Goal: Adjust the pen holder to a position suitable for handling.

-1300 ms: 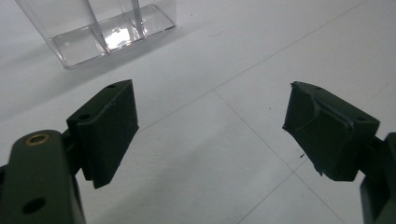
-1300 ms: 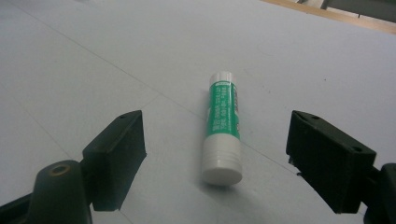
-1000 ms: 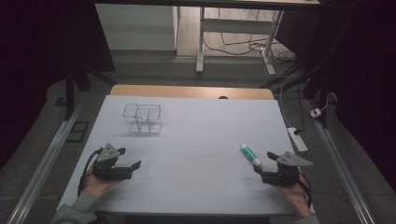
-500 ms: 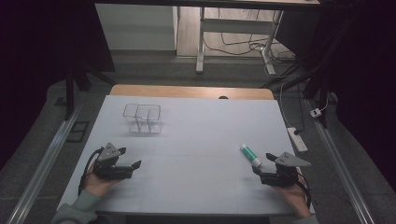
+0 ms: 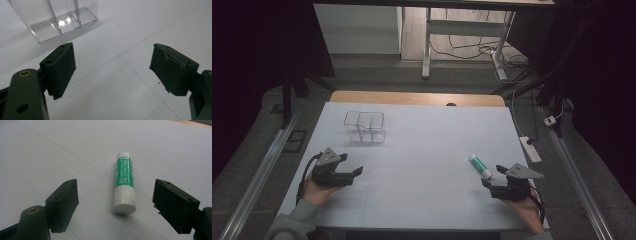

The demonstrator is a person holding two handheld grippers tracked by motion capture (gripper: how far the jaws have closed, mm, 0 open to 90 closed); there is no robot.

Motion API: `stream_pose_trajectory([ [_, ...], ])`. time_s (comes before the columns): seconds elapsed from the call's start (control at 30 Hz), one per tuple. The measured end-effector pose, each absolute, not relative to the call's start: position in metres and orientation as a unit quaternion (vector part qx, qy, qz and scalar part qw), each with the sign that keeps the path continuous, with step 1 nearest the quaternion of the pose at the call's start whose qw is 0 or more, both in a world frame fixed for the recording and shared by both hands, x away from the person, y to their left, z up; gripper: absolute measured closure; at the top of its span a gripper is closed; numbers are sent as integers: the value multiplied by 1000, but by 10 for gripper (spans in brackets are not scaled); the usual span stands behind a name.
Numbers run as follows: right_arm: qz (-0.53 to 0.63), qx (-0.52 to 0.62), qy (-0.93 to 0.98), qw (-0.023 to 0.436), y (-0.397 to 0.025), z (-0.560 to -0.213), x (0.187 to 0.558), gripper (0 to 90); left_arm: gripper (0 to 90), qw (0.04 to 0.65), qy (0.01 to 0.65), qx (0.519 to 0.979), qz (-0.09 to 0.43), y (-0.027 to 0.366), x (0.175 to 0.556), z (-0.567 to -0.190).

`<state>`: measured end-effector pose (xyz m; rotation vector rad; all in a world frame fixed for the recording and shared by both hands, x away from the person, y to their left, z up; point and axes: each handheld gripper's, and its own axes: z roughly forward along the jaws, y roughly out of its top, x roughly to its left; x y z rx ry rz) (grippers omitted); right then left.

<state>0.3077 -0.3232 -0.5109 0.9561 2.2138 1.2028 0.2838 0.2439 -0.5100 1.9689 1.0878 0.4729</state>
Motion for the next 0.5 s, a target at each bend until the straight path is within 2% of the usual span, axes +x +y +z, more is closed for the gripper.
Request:
stream_pose_trajectory([
  [0.5, 440, 346, 799, 221, -324, -510, 306, 207, 210, 397, 437, 780, 207, 254, 305, -486],
])
